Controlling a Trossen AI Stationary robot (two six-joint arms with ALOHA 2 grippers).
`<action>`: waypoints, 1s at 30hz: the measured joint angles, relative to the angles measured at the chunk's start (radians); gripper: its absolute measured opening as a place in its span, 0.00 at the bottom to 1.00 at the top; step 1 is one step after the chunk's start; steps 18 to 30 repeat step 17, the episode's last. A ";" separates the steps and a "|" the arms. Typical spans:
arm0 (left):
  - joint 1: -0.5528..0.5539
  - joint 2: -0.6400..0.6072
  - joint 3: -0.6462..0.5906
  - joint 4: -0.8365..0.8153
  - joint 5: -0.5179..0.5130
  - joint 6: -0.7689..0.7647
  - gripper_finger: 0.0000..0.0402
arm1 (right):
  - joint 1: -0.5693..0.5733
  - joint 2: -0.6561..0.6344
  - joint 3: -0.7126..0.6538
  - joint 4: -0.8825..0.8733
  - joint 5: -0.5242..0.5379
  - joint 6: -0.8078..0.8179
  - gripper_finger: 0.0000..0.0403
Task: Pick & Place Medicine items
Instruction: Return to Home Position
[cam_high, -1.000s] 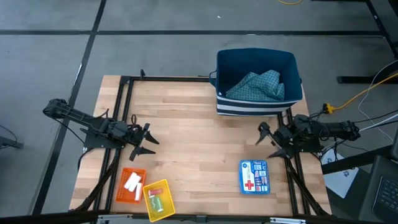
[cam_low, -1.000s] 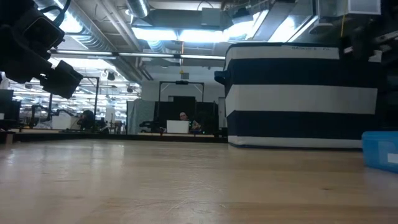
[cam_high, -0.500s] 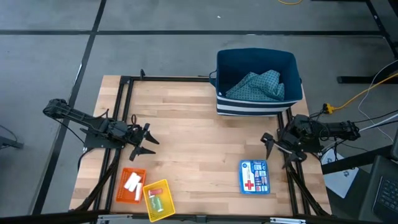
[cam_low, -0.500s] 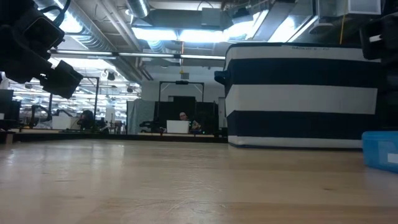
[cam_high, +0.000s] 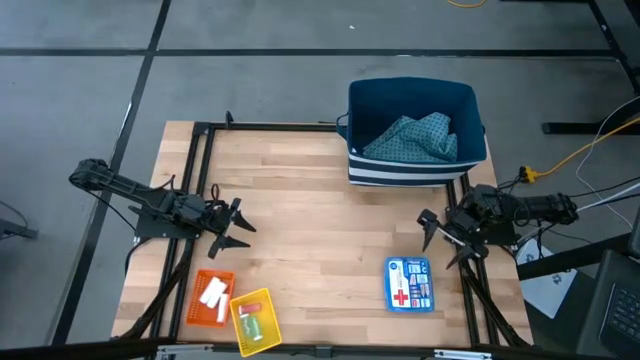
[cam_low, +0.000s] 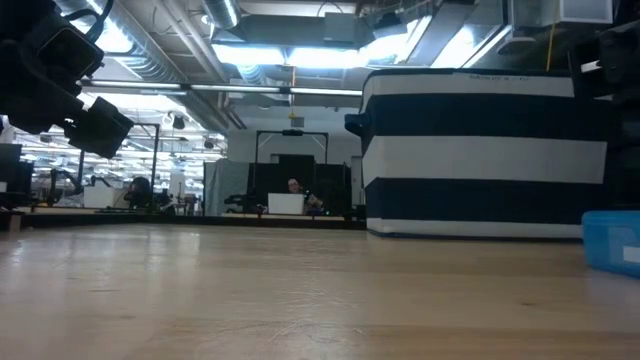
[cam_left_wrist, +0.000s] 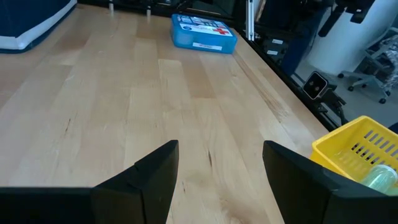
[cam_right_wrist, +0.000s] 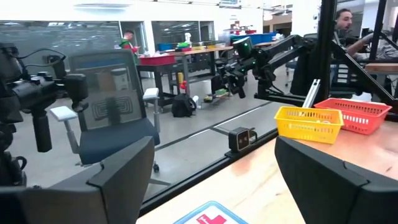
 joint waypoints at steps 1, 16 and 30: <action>0.000 0.000 0.000 0.000 0.000 0.000 0.58 | 0.007 0.000 0.000 0.000 0.007 0.000 0.83; 0.000 0.000 0.000 0.000 0.000 0.000 0.58 | 0.133 0.000 0.000 0.000 0.051 0.000 0.83; 0.000 0.000 0.000 0.000 0.000 0.000 0.58 | 0.133 0.000 0.000 0.000 0.051 0.000 0.83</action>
